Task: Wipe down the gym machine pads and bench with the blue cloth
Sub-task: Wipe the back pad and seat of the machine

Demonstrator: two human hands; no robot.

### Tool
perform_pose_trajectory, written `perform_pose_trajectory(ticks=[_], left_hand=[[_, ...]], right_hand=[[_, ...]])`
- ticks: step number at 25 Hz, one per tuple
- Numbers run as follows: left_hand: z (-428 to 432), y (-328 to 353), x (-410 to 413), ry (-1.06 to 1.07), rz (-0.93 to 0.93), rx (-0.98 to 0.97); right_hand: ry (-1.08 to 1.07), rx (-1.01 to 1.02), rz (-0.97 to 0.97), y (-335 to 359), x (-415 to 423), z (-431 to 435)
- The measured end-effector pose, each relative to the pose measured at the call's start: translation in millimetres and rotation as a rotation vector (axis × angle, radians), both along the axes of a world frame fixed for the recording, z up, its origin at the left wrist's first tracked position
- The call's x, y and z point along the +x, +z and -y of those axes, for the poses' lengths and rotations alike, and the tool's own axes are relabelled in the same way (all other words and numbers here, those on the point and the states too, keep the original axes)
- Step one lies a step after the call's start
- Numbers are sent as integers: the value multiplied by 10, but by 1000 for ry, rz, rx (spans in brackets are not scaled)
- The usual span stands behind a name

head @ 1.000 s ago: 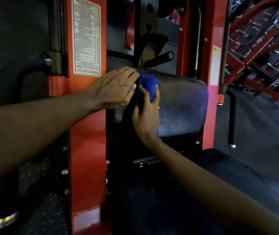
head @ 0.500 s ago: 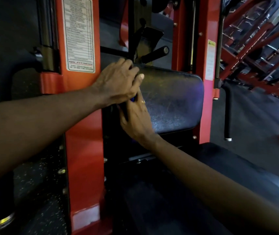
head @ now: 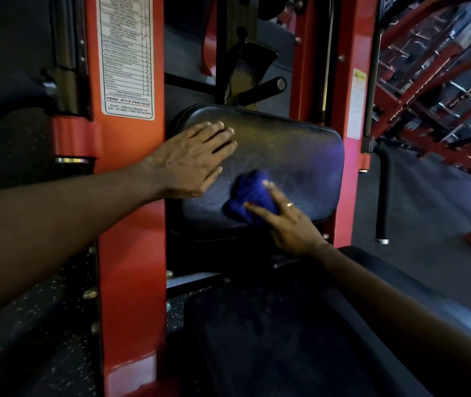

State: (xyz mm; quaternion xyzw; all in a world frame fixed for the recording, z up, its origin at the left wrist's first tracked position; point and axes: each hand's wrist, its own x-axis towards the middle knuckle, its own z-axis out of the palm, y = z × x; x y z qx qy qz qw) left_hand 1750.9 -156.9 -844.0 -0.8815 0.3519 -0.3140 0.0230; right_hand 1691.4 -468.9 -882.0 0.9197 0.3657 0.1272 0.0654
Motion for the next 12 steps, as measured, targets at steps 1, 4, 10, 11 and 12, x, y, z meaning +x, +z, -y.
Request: perform_pose_trajectory(ticks=[1, 4, 10, 11, 12], left_hand=[[2, -7, -6, 8, -6, 10], [-8, -42, -20, 41, -1, 27], [325, 125, -77, 118, -25, -5], [375, 131, -64, 107, -28, -6], [410, 112, -45, 91, -27, 1]], right_hand=[[-150, 137, 8, 25, 82, 92], [-827, 741, 76, 137, 456, 122], [-948, 863, 122, 323, 462, -468], [-819, 773, 94, 228, 304, -495], [-687, 705, 51, 139, 159, -485]])
